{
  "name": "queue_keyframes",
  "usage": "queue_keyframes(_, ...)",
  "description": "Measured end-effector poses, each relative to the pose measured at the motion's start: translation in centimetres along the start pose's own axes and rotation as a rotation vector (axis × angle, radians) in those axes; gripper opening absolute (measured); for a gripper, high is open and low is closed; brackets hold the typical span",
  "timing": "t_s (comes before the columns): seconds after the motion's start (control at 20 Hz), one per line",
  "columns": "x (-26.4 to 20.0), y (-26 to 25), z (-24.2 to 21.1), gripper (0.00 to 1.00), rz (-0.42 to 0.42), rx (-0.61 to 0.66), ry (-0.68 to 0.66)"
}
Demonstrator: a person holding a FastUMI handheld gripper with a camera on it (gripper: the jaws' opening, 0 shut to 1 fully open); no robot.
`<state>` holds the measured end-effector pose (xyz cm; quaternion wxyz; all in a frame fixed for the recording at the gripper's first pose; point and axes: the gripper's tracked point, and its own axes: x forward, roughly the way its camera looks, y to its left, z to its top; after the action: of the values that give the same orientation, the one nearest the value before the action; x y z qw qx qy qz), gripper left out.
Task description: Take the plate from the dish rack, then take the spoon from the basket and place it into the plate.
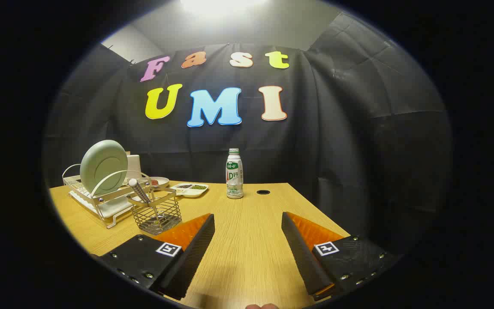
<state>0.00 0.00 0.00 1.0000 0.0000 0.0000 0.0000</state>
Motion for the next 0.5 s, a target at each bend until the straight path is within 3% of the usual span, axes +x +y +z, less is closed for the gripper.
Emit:
queue_keyframes(0.2,0.8,0.0,0.1,0.97,-0.001,-0.004,-0.009)
queue_keyframes(0.5,7.3,0.3,1.7,0.97,0.012,0.027,-0.017)
